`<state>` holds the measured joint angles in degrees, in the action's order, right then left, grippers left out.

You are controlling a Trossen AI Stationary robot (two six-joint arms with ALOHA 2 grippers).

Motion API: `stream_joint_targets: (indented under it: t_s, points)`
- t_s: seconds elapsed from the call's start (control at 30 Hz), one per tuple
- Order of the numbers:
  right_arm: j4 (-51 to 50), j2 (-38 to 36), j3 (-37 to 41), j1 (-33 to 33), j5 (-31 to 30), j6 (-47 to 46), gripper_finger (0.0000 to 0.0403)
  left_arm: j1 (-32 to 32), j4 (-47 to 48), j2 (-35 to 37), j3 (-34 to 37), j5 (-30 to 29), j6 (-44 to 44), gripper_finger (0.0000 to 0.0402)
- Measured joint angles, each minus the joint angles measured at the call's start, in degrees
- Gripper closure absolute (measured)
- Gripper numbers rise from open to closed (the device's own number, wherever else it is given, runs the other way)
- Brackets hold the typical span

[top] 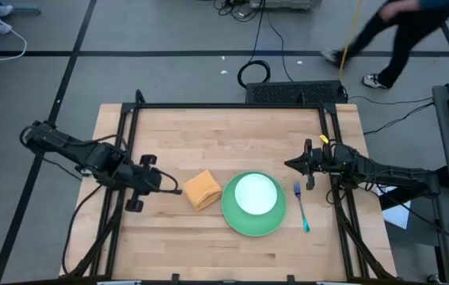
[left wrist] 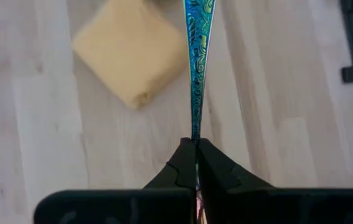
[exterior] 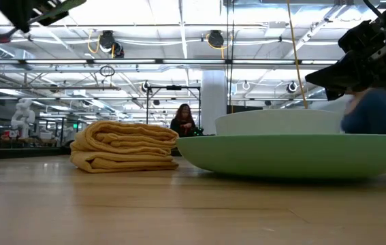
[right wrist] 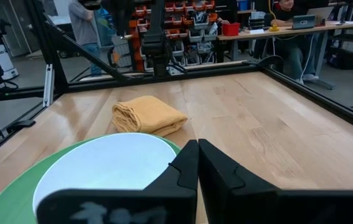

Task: Set table place
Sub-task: Put the purple spoon into the white bowl

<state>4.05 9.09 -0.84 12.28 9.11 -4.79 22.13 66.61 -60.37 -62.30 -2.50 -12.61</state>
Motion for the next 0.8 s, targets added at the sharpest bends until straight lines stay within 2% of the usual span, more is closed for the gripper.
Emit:
stream_joint_targets:
  t_s: [0.23, 0.8]
  points:
    - [-0.1, 0.0, 0.0, 0.0, 0.0, -0.5, 0.0403, -3.5, -8.0, 3.8, 0.0, 2.4, 8.7, 0.0401]
    - [-0.7, 0.0, 0.0, 0.0, 0.0, -0.3, 0.0403, -6.5, -11.1, 6.6, 4.2, 2.3, 10.7, 0.0401]
